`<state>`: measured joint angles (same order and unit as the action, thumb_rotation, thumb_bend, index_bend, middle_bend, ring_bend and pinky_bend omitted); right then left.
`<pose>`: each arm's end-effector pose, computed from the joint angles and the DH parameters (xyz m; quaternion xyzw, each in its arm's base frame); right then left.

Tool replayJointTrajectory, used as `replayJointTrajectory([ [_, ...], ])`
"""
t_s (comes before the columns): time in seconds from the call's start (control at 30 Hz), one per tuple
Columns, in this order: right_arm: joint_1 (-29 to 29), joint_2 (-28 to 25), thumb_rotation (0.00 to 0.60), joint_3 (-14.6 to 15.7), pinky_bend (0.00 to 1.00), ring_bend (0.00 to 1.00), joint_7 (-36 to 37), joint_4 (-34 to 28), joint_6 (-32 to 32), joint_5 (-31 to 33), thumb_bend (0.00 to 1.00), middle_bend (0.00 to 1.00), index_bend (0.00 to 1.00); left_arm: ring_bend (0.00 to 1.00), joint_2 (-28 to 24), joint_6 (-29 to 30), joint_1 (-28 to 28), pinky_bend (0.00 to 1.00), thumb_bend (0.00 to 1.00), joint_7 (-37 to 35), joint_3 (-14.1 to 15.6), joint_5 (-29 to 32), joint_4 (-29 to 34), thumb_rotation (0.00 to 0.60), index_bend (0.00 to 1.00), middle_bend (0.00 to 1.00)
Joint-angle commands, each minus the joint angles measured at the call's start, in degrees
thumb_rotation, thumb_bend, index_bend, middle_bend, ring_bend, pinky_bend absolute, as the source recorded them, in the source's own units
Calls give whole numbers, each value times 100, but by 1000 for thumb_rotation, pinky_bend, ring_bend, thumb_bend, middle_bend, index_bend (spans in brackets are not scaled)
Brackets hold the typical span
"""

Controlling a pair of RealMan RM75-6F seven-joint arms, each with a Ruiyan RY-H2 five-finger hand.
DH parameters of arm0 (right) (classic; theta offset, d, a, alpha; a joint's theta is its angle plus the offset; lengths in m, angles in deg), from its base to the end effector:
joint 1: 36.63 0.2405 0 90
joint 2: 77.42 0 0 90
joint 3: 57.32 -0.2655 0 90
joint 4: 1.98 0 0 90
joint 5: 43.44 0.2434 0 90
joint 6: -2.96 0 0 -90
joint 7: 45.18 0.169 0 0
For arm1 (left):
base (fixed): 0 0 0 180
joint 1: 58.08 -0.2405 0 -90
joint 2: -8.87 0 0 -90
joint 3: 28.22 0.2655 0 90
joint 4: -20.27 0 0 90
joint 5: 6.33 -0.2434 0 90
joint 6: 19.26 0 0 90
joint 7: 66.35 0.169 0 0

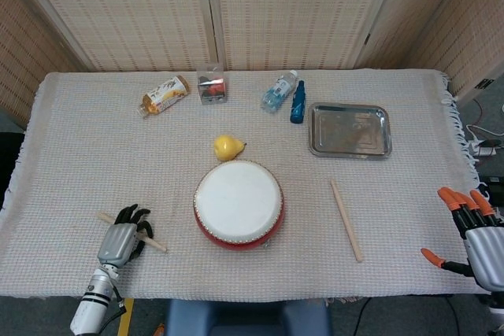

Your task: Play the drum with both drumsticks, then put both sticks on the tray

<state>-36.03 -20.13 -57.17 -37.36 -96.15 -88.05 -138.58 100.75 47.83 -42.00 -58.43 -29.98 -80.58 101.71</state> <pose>-0.3234 -0.1711 0.1652 0.6088 -0.3796 0.4237 0.5529 -0.2860 0.2479 -0.0656 -0.6343 -0.5126 -0.3470 0.4631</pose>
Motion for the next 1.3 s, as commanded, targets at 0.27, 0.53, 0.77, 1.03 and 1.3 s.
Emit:
replayJointTrajectory([
  [0.27, 6, -12, 502, 1, 24, 0, -13, -13, 4, -9, 142, 75, 2, 25, -784, -103, -192, 58, 394, -2785, -180, -287, 672, 600, 561, 201],
  [0.53, 1, 4, 502, 15, 24, 0, -11, -4, 2, -24, 142, 74, 2, 61, -1978, -548, -86, 82, 394, -7731, 7, -1421, 934, 600, 564, 231],
  [0.77, -18, 3, 502, 20, 24, 0, -16, -1, -18, -14, 142, 74, 2, 80, -2200, -133, 299, 87, 394, -11386, 495, -2511, 132, 600, 566, 250],
  [1.03, -17, 24, 502, 23, 25, 0, 2, 17, 6, 8, 142, 74, 2, 106, -1949, 140, 671, 118, 395, -13217, 942, -2841, -827, 600, 565, 265],
  [1.3, -7, 11, 502, 19, 24, 0, -7, 5, 17, 6, 142, 75, 2, 146, -1599, 45, 899, 163, 395, -14248, 1220, -2698, -1442, 600, 561, 275],
])
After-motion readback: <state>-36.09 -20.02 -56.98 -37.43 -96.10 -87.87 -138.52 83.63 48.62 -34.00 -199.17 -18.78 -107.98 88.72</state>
